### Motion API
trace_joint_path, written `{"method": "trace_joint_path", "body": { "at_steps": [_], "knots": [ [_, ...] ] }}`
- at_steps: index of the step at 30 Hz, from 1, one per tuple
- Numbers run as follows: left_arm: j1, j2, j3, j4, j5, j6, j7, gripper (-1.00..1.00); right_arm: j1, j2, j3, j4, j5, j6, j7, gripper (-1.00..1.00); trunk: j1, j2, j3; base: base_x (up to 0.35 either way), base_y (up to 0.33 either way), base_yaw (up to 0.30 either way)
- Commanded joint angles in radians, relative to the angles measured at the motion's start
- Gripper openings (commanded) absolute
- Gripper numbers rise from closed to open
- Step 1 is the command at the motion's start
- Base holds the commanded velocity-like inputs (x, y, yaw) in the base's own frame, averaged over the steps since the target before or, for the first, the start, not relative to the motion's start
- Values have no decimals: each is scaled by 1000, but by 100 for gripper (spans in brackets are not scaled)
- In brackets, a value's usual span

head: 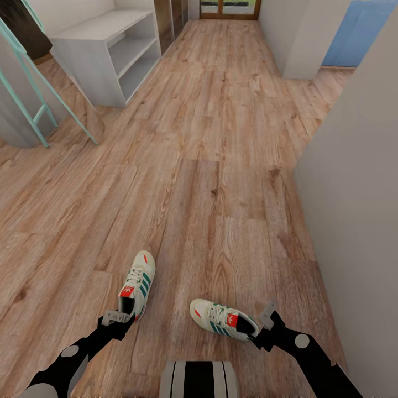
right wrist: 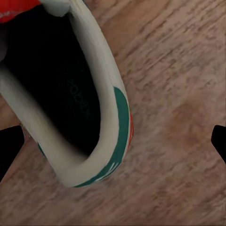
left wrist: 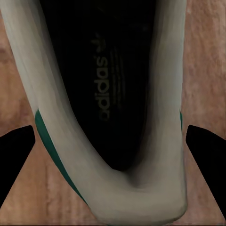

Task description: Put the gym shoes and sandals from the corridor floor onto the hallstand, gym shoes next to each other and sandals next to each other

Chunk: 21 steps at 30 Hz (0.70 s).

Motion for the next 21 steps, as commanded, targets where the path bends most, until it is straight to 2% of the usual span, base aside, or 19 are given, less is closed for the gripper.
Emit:
{"method": "trace_joint_path", "body": {
  "at_steps": [1,13,15,19,21],
  "knots": [
    [-1,-1,9,0,-9,-5,-5,-100,0,-1,2,-2,5,5,3,100,0,-1,-6,0,0,0],
    [-6,0,13,-2,-8,-5,-4,-100,0,0,2,-2,5,5,3,100,0,-1,-17,0,0,0],
    [-18,2,15,-23,-6,-2,-4,-100,0,0,2,-2,6,5,3,100,0,-1,-17,0,0,0],
    [-27,-1,18,-83,-4,40,-4,-100,0,0,2,-2,6,5,3,100,0,-1,-17,0,0,0],
    [-30,-3,17,-140,-3,98,-6,-100,0,0,2,-2,6,5,3,100,0,-1,-17,0,0,0]
  ]
}}
